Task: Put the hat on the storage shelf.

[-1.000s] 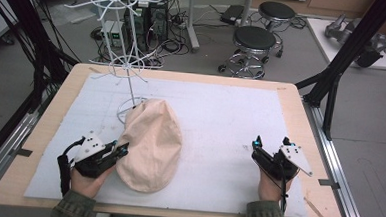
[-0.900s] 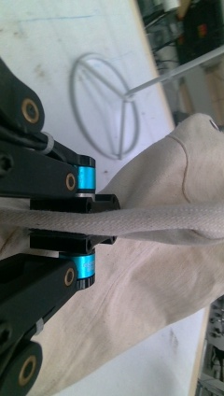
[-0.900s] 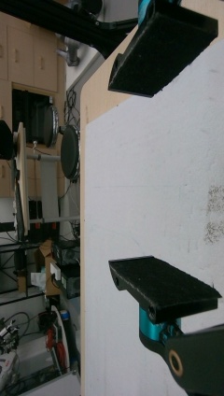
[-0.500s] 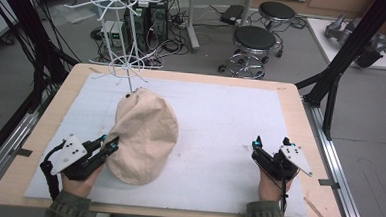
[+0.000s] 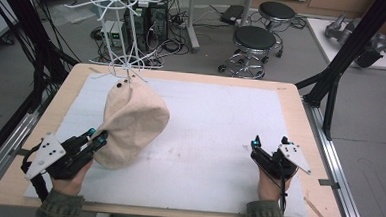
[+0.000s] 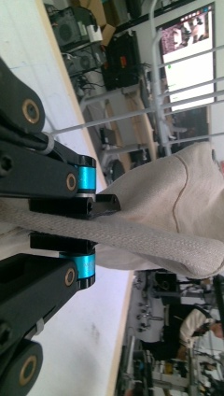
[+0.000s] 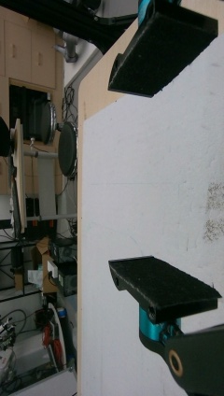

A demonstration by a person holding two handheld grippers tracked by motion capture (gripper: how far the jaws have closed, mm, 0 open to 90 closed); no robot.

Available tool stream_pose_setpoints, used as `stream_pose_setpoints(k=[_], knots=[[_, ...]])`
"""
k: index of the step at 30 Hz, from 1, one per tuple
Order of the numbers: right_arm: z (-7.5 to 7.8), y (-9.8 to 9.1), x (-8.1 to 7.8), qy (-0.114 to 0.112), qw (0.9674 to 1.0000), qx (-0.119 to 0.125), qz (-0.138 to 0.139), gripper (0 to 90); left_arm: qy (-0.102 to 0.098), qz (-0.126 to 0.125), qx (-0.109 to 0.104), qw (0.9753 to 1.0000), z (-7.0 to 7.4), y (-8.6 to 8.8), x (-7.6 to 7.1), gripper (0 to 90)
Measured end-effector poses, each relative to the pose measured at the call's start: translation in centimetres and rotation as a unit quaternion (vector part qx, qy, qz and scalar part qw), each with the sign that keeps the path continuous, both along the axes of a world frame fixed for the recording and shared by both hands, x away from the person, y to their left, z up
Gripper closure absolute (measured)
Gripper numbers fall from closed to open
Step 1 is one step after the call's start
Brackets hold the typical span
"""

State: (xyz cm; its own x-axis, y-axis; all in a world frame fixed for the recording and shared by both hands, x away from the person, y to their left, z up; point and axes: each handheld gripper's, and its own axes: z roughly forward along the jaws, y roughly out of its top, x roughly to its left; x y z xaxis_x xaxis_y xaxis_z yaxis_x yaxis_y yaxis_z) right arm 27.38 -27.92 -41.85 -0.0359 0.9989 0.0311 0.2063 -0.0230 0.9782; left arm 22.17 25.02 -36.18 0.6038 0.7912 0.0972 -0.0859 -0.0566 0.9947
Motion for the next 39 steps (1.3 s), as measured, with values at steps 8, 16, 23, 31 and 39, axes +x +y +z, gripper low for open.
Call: stream_pose_setpoints(k=[8, 16, 23, 31, 39], knots=[[0.0, 0.1, -0.1, 0.002, 1.0000, -0.001, 0.001, 11.6, -0.046, -0.008, -0.032, 0.9984, 2.2, 0.5, 0.2, 84.5], [0.0, 0.1, -0.1, 0.001, 1.0000, -0.006, 0.000, 11.6, -0.083, -0.019, -0.063, 0.9944, 4.4, 0.8, 1.2, 84.5], [0.1, 0.1, -0.2, -0.005, 1.0000, -0.004, -0.001, 11.6, -0.117, -0.020, -0.074, 0.9901, 6.4, 0.6, 1.2, 84.4], [0.2, 0.2, -0.3, -0.009, 0.9999, -0.004, 0.001, 11.6, -0.143, -0.019, -0.095, 0.9850, 7.7, 0.7, 0.7, 84.4], [0.2, 0.2, -0.3, -0.010, 0.9999, -0.002, -0.001, 11.6, -0.157, -0.019, -0.106, 0.9817, 8.4, 0.8, 0.8, 84.4]])
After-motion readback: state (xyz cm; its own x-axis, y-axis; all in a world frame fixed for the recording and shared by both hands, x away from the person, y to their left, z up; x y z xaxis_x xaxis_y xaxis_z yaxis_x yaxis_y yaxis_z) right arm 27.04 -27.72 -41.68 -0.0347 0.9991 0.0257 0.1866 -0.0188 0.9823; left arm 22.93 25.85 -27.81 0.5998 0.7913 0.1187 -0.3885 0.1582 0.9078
